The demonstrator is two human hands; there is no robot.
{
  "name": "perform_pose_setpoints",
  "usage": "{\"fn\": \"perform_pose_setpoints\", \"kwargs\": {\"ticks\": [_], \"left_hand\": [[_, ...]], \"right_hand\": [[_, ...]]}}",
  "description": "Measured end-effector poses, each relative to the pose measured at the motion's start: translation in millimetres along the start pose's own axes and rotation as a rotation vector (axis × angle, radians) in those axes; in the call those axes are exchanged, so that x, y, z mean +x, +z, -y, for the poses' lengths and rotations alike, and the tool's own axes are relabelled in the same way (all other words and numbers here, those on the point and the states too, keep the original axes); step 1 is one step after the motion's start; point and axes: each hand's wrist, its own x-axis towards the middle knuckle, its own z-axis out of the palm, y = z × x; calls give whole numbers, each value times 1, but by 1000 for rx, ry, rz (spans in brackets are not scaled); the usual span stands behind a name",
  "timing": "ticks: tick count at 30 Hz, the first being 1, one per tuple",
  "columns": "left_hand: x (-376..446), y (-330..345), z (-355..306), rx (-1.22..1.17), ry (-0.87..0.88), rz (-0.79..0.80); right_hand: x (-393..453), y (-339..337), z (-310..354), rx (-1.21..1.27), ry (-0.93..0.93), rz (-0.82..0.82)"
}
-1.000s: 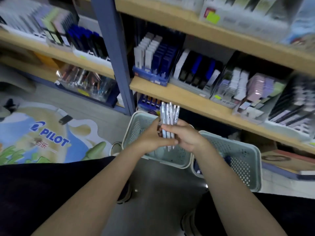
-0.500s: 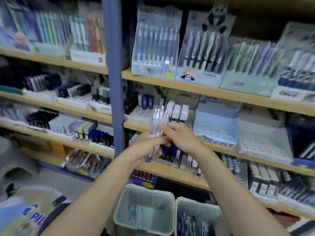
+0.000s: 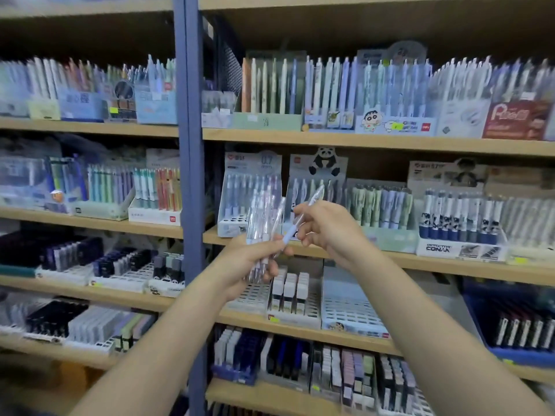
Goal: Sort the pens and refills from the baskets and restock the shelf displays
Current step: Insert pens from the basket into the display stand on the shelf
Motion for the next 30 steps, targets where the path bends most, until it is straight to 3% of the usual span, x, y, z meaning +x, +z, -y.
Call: {"fn": "perform_pose_setpoints", "kwargs": {"ticks": [12,16,20,27,30], "left_hand": [[19,-24,13,66,101,-261],[27,-50,15,217,87,-432],[49,-71,16,267,110,-577],[84,-93,19,333,184,-700],[87,-93,21,298,146,-664]], "right_hand": [[37,19,-16,-129,-71,-19],[51,27,-25,-330,-101,-94],[68,38,-42,-448,-127,-55],[91,46,-66,-518,-111,-15],[96,52,-68,-573,-147,6]]}}
